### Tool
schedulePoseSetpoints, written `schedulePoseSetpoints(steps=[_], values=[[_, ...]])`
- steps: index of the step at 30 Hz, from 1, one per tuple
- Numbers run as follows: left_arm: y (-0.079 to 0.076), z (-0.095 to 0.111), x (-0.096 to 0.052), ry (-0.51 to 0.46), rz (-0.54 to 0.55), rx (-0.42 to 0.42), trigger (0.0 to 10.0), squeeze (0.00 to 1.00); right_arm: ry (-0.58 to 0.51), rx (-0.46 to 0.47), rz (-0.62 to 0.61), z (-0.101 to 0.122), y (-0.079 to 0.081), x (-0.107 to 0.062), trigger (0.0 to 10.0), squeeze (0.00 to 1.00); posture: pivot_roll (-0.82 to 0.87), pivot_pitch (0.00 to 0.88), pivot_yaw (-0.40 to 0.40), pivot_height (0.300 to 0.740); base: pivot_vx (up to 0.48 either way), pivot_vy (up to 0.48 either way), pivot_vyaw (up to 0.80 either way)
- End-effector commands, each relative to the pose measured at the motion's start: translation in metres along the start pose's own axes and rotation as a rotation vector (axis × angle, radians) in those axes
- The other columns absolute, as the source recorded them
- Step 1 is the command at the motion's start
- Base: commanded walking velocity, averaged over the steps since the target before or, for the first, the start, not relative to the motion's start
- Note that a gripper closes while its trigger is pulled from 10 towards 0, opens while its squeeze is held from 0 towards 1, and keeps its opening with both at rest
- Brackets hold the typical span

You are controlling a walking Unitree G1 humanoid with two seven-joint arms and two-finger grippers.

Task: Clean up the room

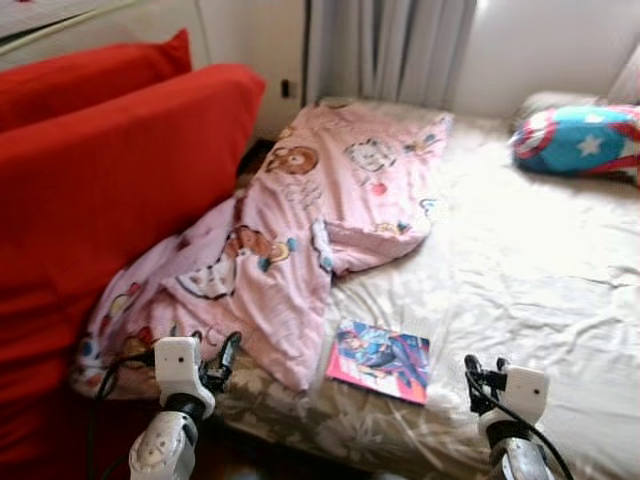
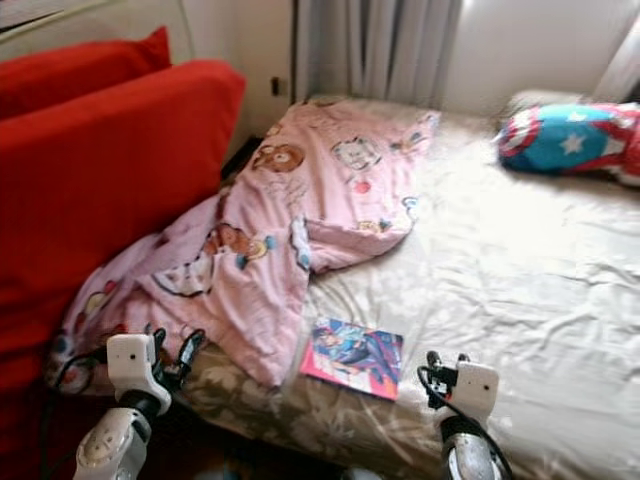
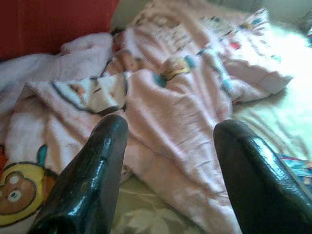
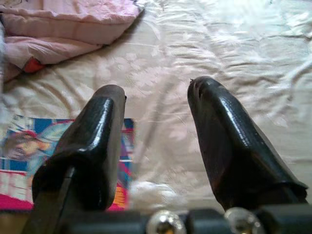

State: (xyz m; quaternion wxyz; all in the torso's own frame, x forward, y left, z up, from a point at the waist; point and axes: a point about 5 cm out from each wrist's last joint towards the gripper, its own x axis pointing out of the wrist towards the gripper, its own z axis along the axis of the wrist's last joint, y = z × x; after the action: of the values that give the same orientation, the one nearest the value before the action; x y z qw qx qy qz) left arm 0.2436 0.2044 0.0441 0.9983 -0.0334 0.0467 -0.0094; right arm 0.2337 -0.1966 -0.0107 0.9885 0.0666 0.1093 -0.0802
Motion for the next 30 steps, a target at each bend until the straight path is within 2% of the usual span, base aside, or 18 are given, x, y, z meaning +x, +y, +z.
schedulePoseSetpoints(steps=[1, 14, 19, 24, 30], values=[[0.0027, -0.0002, -0.0008, 0.006, 0.012, -0.006, 10.0, 0.0, -0.002, -0.008, 0.016, 0.0011, 0.0016, 0.0015, 10.0, 0.0, 0.04, 0.062, -0.049, 0.656, 0.0, 0.0, 0.0], [0.0051, -0.0008, -0.0056, 0.013, 0.018, -0.003, 10.0, 0.0, 0.032, -0.011, -0.013, -0.0032, 0.0016, 0.0011, 10.0, 0.0, 0.04, 0.083, -0.049, 0.656, 0.0, 0.0, 0.0], [0.0056, -0.0005, -0.005, 0.014, 0.018, 0.0, 10.0, 0.0, 0.021, -0.012, -0.013, -0.0033, 0.0016, 0.0005, 10.0, 0.0, 0.04, 0.087, -0.047, 0.623, 0.0, 0.0, 0.0], [0.0072, -0.0001, -0.0045, 0.016, 0.019, 0.004, 10.0, 0.0, 0.021, 0.015, -0.028, -0.0039, 0.0009, 0.0006, 10.0, 0.0, 0.05, 0.089, -0.048, 0.623, 0.0, 0.0, 0.0], [0.0076, -0.0002, -0.0045, 0.018, 0.02, 0.005, 10.0, 0.0, 0.025, 0.005, -0.023, -0.003, 0.0007, 0.0026, 10.0, 0.0, 0.05, 0.09, -0.048, 0.623, 0.0, 0.0, 0.0]])
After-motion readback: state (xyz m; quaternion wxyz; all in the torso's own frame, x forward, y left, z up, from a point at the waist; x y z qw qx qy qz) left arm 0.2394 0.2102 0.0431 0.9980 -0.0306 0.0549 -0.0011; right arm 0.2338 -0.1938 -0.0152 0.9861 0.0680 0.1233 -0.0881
